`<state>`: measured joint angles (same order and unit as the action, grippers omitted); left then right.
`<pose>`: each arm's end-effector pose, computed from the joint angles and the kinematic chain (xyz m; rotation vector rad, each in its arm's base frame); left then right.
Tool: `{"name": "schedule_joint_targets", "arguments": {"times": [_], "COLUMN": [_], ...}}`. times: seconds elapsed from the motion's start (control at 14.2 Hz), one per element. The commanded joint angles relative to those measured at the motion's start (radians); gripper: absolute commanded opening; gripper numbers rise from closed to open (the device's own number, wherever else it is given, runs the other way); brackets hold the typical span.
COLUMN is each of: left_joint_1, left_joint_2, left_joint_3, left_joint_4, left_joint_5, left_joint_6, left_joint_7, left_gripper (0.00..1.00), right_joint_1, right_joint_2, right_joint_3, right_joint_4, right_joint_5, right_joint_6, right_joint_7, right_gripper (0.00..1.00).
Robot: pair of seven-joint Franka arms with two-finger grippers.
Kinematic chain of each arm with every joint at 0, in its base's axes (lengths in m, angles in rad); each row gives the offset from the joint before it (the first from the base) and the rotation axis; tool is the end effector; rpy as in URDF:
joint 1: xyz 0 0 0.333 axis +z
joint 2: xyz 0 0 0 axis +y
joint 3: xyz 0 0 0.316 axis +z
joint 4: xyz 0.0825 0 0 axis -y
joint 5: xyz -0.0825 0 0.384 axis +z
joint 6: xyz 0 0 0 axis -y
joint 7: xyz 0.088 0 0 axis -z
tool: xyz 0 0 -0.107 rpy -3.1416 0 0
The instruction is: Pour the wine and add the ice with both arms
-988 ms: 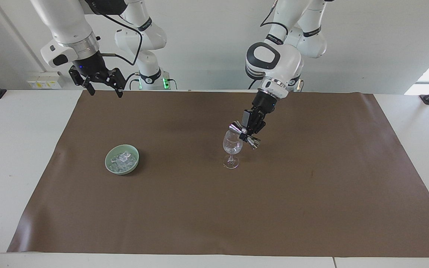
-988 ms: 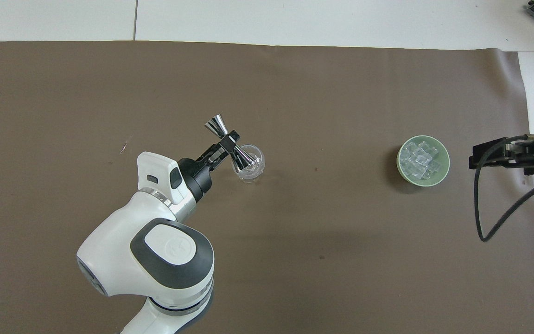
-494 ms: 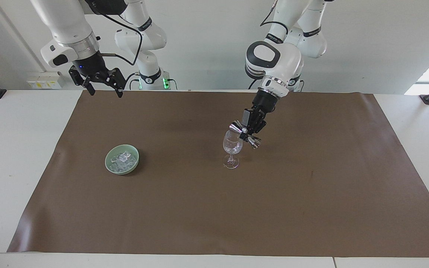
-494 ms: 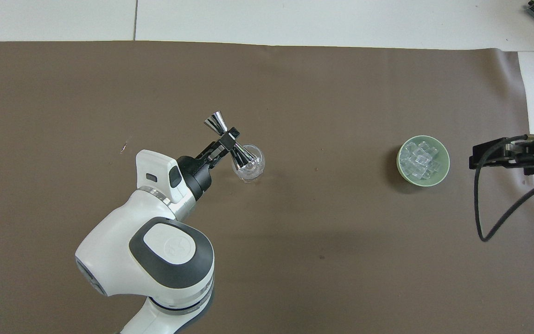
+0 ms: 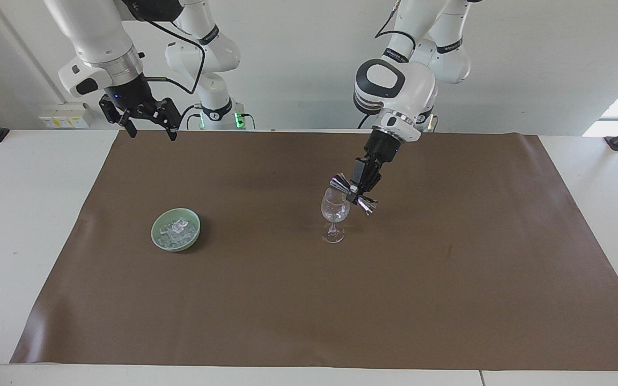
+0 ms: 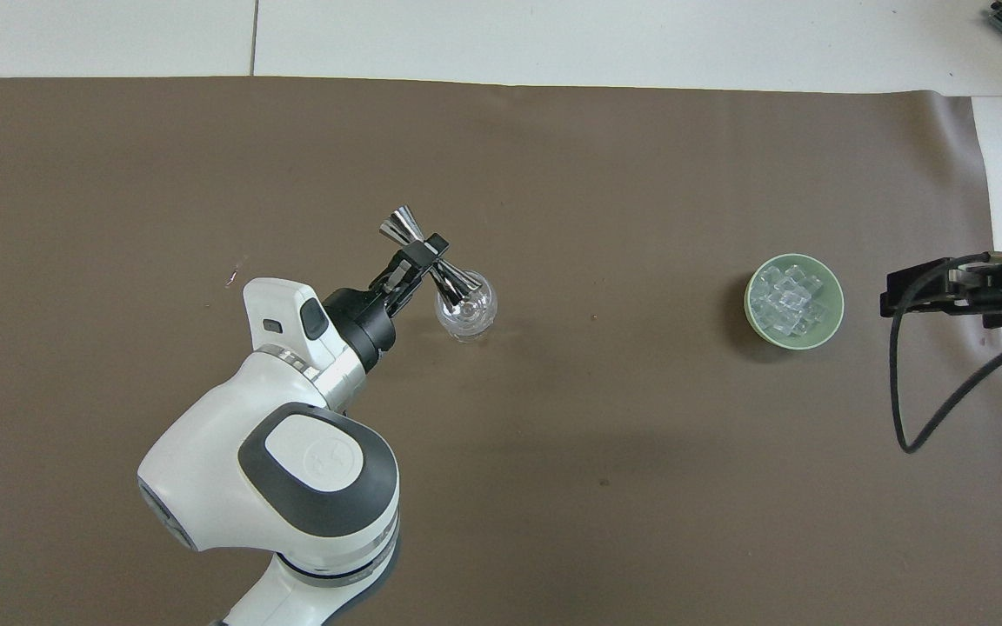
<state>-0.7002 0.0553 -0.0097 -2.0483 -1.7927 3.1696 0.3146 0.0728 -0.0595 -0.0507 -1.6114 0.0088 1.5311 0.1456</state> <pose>0.4768 -0.2927 0.4496 2.0028 0.8281 0.5898 0.5316 0.0119 0.6342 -3.1255 0.1926 0.0341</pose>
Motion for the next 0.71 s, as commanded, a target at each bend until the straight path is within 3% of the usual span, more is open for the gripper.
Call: {"name": "schedule_joint_targets", "arguments": {"times": [0.0,0.64], "left_joint_1": [0.024,0.125], "left_joint_2": [0.003,-0.009], "left_joint_3": [0.005,0.007], "left_joint_4": [0.007,-0.012], "left_joint_5": [-0.004,-0.004], "left_joint_6": [-0.037,-0.131], "left_joint_7": [-0.109,-0.457], "left_gripper": [0.00,0.00], "right_joint_1": [-0.005,-0.005], "right_joint_2": [-0.009,-0.009], "right_joint_3": [0.005,0.005], "right_joint_4": [-0.002,-0.002], "right_joint_5": [-0.007,-0.007], "right_joint_6": [-0.015,-0.015], "right_joint_7": [-0.026,-0.026], "right_gripper": [1.00,1.00]}}
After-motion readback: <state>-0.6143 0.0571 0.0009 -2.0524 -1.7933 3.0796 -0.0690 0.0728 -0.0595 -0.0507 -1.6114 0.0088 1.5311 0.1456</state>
